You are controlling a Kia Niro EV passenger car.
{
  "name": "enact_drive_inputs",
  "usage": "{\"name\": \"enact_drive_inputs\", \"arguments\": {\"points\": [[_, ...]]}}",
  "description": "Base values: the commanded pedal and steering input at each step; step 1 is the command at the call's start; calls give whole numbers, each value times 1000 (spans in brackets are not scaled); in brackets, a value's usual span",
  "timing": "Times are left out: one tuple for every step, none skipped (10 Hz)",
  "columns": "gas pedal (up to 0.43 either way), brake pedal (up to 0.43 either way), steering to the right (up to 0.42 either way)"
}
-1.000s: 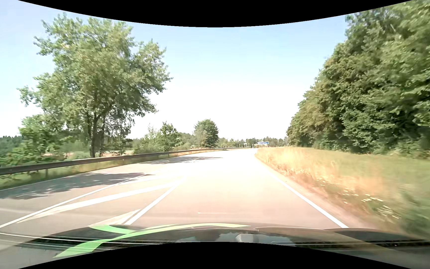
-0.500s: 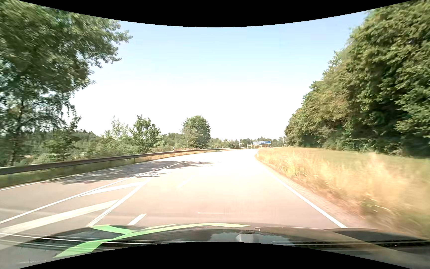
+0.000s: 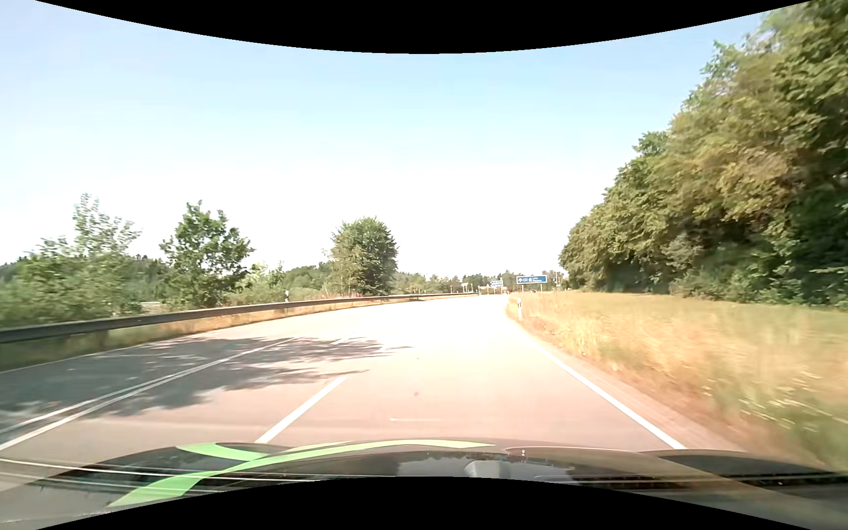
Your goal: Follow the waypoints while adhering to traffic rules and regulations
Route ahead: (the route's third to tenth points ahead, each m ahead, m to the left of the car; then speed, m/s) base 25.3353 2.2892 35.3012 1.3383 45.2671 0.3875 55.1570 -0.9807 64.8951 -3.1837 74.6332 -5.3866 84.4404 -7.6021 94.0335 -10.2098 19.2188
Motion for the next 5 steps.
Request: {"name": "enact_drive_inputs", "arguments": {"points": [[311,0,12],[311,0,11],[311,0,12],[311,0,13],[311,0,13]]}}
